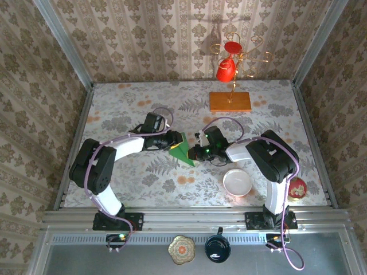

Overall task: Fold a paper plane with a square sheet of paper (pick it up from the middle)
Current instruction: Fourth fold the wing at the center of the table.

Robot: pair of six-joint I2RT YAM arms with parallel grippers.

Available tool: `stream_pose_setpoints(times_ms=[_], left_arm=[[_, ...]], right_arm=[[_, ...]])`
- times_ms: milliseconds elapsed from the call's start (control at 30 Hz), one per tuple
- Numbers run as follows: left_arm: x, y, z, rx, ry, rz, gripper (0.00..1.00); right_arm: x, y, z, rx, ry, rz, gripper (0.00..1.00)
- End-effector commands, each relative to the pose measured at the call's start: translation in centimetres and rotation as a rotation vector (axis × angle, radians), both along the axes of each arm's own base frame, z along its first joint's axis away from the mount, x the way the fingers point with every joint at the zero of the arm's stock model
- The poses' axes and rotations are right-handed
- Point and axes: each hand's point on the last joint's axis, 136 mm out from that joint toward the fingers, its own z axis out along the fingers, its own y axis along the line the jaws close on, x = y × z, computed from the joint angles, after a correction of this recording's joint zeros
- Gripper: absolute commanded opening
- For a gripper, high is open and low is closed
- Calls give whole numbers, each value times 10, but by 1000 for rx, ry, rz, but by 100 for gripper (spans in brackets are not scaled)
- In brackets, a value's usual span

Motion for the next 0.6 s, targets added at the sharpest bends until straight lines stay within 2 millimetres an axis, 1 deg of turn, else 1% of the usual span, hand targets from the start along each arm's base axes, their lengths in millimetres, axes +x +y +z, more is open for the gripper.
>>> stream_pose_setpoints(times_ms=[0,133,167,267,567], left_arm=[[4,-11,2,-66,-27,-48,32],[7,-18,-4,-72,-11,-66,26],[4,-21,-5,-89,3,-87,25],[6,-23,-9,-87,11,-93,24],[10,-27,-13,-90,22,-104,23]], right_arm=[[-11,-9,-25,-36,121,-12,10],[-11,-9,-27,-28,142,-16,10],[-11,-9,-27,-26,145,-17,11],[-11,-10,-27,-23,152,-18,11],[-12,-11,-27,-21,171,-18,12]])
